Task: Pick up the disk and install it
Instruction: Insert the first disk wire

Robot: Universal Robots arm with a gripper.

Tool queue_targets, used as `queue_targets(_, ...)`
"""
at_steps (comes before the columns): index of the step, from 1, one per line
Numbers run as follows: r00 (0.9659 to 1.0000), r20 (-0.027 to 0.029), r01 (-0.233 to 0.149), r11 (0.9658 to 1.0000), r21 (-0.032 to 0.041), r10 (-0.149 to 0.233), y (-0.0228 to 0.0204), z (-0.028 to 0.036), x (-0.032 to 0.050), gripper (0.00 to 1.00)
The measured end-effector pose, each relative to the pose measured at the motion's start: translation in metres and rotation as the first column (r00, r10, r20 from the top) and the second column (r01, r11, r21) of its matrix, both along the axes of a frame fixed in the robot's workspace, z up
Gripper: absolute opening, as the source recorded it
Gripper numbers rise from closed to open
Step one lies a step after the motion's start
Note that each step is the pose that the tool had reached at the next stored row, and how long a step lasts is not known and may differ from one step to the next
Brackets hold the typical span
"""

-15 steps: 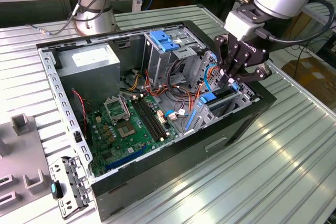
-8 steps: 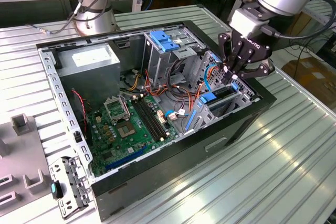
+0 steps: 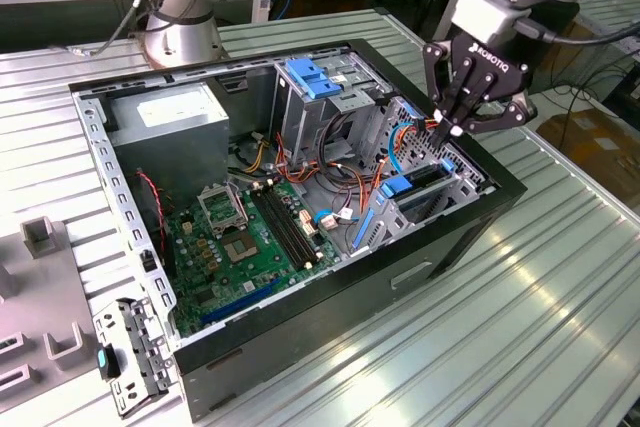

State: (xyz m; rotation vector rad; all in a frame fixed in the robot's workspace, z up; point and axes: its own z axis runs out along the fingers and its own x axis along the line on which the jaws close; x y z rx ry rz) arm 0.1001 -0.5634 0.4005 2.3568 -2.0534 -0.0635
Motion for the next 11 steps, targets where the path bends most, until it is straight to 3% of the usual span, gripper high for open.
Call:
queue_targets(4, 1.0000, -0.0061, -0.002, 1.0000, 0.0002, 0.002, 0.0011, 0.0014, 0.0054, 0.11)
queue_targets(11, 0.9998, -0.0069, -0.019, 0.9998, 0.0002, 0.019, 0.0044, 0.0013, 0.0241, 0.11)
